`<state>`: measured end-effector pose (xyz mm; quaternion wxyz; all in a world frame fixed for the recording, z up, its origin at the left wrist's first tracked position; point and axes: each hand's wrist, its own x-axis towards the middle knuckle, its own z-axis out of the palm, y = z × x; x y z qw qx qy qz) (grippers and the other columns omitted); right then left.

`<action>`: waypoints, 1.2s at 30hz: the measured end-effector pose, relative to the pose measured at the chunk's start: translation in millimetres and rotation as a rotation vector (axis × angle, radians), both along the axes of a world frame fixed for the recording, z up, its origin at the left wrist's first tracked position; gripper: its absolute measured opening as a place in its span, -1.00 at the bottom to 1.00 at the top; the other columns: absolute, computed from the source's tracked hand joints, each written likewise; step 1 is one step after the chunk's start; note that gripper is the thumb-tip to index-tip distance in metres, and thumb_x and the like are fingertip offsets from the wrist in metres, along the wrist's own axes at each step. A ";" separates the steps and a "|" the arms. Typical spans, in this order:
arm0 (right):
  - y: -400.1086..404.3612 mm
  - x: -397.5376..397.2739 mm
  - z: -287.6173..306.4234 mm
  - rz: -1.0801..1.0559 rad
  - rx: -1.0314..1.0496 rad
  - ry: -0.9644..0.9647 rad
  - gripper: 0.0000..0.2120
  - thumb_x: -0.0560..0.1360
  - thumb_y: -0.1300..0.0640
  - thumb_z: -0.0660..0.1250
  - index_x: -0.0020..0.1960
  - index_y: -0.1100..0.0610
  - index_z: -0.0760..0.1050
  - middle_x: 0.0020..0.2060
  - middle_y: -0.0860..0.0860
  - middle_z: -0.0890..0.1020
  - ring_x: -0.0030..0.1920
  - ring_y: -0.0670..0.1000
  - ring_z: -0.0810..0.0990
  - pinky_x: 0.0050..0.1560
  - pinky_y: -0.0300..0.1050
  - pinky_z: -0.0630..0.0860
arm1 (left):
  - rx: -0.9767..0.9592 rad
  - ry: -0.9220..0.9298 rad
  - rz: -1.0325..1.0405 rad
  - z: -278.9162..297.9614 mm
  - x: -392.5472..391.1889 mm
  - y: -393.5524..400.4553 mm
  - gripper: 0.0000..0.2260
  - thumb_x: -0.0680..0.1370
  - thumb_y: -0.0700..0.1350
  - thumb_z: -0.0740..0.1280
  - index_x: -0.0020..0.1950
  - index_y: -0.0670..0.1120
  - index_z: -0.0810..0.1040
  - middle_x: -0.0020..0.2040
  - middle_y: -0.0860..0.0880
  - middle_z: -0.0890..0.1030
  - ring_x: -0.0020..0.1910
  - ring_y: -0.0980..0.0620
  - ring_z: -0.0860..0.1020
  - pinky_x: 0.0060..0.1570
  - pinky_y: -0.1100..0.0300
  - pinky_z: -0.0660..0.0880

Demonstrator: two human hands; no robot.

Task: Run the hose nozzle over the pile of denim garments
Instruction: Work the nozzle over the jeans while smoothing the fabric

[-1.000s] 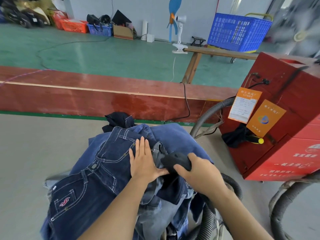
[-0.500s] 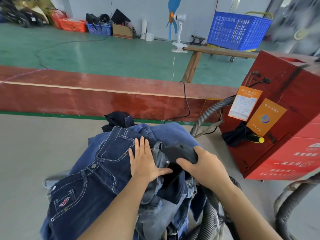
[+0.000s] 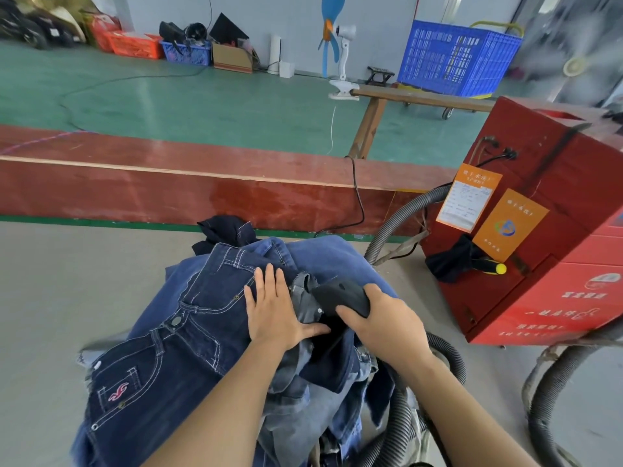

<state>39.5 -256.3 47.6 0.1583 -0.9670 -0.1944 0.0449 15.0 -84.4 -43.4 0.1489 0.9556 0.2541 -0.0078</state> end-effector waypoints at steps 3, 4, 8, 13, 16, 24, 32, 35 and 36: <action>-6.9 -0.9 6.8 -0.040 0.006 -0.042 -0.65 0.51 -0.23 0.23 -0.11 0.03 0.25 -0.39 -0.08 0.46 -0.41 -0.07 0.40 -0.44 -0.11 0.30 | -0.007 0.000 0.002 -0.8 -0.1 0.3 0.33 0.13 0.61 0.25 0.56 -0.16 -0.27 0.57 -0.10 -0.28 0.52 -0.12 -0.35 0.46 -0.13 -0.27; -8.5 -1.5 8.1 -0.036 -0.011 -0.048 -0.66 0.50 -0.23 0.23 -0.12 0.03 0.24 -0.39 -0.08 0.44 -0.41 -0.06 0.39 -0.44 -0.11 0.29 | -0.006 0.001 0.002 -0.7 0.5 0.1 0.33 0.13 0.61 0.25 0.56 -0.16 -0.27 0.57 -0.10 -0.28 0.52 -0.12 -0.35 0.46 -0.13 -0.27; 0.0 -8.3 5.0 0.070 -0.123 -0.015 -0.65 0.52 -0.23 0.21 -0.09 0.04 0.23 -0.39 -0.12 0.39 -0.40 -0.06 0.36 -0.47 -0.16 0.21 | 0.012 0.000 -0.005 0.5 0.7 -0.1 0.32 0.14 0.60 0.25 0.56 -0.17 -0.26 0.57 -0.11 -0.27 0.53 -0.13 -0.33 0.47 -0.13 -0.26; 17.2 0.8 6.9 0.010 -0.013 -0.065 -0.67 0.56 -0.20 0.19 -0.01 0.05 0.21 -0.38 -0.09 0.41 -0.43 -0.08 0.37 -0.48 -0.14 0.26 | -0.001 -0.013 -0.013 -1.4 -0.6 0.9 0.33 0.13 0.61 0.24 0.56 -0.17 -0.25 0.58 -0.11 -0.26 0.53 -0.13 -0.34 0.46 -0.13 -0.28; 11.7 8.0 16.8 -0.072 0.114 -0.050 -0.65 0.53 -0.20 0.23 -0.03 0.07 0.26 -0.29 0.00 0.53 -0.32 0.05 0.48 -0.41 -0.11 0.32 | -0.019 -0.041 -0.028 -1.2 -1.5 2.4 0.31 0.13 0.63 0.17 0.57 -0.17 -0.22 0.58 -0.11 -0.24 0.53 -0.12 -0.32 0.46 -0.14 -0.26; 4.3 -5.8 8.8 0.085 -0.105 0.007 -0.67 0.51 -0.22 0.22 -0.12 0.02 0.23 -0.38 -0.12 0.41 -0.38 -0.06 0.40 -0.45 -0.15 0.26 | 0.000 -0.002 -0.027 -0.3 -2.1 3.2 0.21 0.25 0.57 0.20 0.57 -0.17 -0.25 0.58 -0.11 -0.25 0.54 -0.13 -0.31 0.47 -0.14 -0.26; 27.8 5.2 4.7 0.027 0.039 -0.015 -0.68 0.56 -0.17 0.21 -0.02 0.07 0.23 -0.38 -0.09 0.43 -0.41 -0.06 0.40 -0.50 -0.15 0.25 | 0.010 0.022 -0.018 3.1 -0.3 0.0 0.24 0.24 0.54 0.28 0.57 -0.17 -0.24 0.58 -0.12 -0.26 0.53 -0.14 -0.32 0.47 -0.13 -0.26; 20.3 12.1 15.5 -0.016 0.132 0.025 -0.66 0.54 -0.18 0.24 -0.02 0.10 0.30 -0.30 -0.02 0.53 -0.31 0.03 0.53 -0.38 -0.11 0.39 | -0.019 0.014 -0.020 4.0 -1.6 1.9 0.25 0.23 0.52 0.32 0.57 -0.16 -0.25 0.57 -0.11 -0.27 0.53 -0.13 -0.34 0.46 -0.12 -0.28; 15.8 12.5 18.1 -0.020 0.116 0.032 -0.65 0.52 -0.19 0.24 -0.01 0.09 0.32 -0.26 0.00 0.55 -0.25 0.07 0.55 -0.33 -0.08 0.41 | -0.021 0.017 -0.020 4.2 -1.2 1.9 0.25 0.23 0.52 0.33 0.57 -0.16 -0.25 0.57 -0.11 -0.28 0.52 -0.13 -0.34 0.46 -0.12 -0.29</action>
